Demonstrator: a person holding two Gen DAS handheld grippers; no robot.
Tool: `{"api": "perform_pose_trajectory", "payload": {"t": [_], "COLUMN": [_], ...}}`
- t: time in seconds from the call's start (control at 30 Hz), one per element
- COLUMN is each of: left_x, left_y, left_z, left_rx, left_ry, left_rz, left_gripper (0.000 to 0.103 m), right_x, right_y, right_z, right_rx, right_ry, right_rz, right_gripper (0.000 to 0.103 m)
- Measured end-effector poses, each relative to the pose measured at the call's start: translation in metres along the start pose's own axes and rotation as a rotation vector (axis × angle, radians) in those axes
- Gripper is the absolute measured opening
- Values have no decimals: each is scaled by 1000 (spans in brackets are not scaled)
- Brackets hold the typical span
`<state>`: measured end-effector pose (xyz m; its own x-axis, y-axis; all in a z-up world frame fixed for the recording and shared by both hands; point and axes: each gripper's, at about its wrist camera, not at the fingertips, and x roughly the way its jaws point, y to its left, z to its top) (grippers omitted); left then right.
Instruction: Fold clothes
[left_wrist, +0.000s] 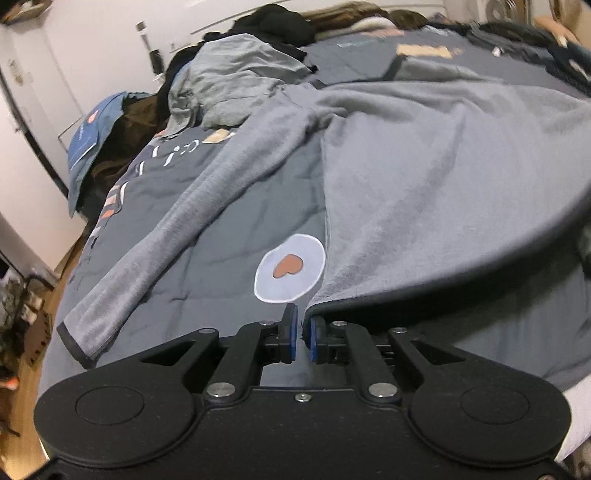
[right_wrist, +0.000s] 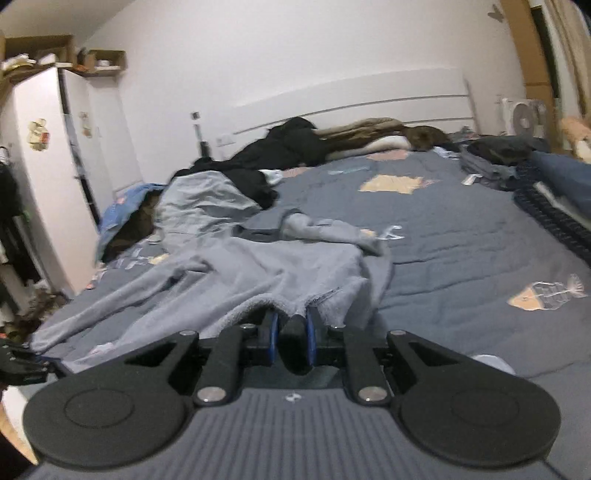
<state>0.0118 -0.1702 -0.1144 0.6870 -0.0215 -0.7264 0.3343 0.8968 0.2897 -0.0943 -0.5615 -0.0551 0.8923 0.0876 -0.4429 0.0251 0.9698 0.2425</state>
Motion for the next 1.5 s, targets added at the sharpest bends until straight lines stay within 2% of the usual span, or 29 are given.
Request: {"api": "perform_pose_trajectory", "payload": {"t": [0.1, 0.2, 0.3, 0.33, 0.37, 0.43, 0.53, 0.6, 0.67, 0.77, 0.87, 1.0, 1.07, 1.17, 1.23, 1.27, 1.33, 1.4, 1.5], "left_x": [0, -6, -20, -32, -45, -79, -127, -145, -149, -130, -107, -83, -73, -60, -50, -47, -43, -42, -43], "left_y": [4, 12, 13, 10, 6, -5, -23, -50, -90, -156, -207, -245, -256, -266, -268, -268, -268, -267, -263], "left_z": [0, 2, 4, 5, 7, 12, 21, 29, 33, 37, 35, 36, 39, 47, 55, 57, 58, 61, 71], "left_rx": [-27, -72, -32, 6, 43, 112, 211, 257, 347, 468, 584, 694, 717, 708, 684, 677, 677, 672, 623], "left_ry": [7, 20, 69, 54, 27, -90, -264, -369, -447, -501, -573, -672, -708, -727, -664, -631, -608, -594, -557], "left_rz": [-19, -79, -169, -162, -161, -184, -219, -244, -245, -246, -201, -133, -112, -101, -168, -198, -245, -280, -352], "left_gripper": [9, 9, 25, 37, 45, 68, 73, 81, 82, 82, 81, 80, 78, 59, 18, 15, 9, 8, 8], "right_x": [3, -1, -13, -15, -15, -15, -8, -5, -6, -7, -9, -11, -11, -9, -10, -10, -11, -15, -23], "right_y": [-8, -13, 0, 5, 10, 17, 22, 23, 22, 20, 18, 14, 11, 8, 5, 4, -1, -9, -28], "right_z": [-2, -3, 6, 8, 9, 10, 6, 6, 8, 11, 11, 11, 11, 9, 7, 6, 6, 6, 6], "right_rx": [13, 92, 91, 76, 67, 50, 44, 41, 47, 58, 68, 86, 92, 95, 109, 116, 136, 162, 217], "right_ry": [52, 83, 52, 43, 39, 36, 64, 72, 69, 62, 64, 71, 76, 88, 90, 91, 88, 74, 43], "right_rz": [-60, 2, 104, 113, 125, 148, 162, 165, 167, 168, 171, 175, 174, 168, 167, 167, 151, 131, 114], "right_gripper": [15, 15, 15, 15, 15, 15, 15, 15, 15, 15, 15, 15, 15, 16, 18, 19, 29, 38, 46]}}
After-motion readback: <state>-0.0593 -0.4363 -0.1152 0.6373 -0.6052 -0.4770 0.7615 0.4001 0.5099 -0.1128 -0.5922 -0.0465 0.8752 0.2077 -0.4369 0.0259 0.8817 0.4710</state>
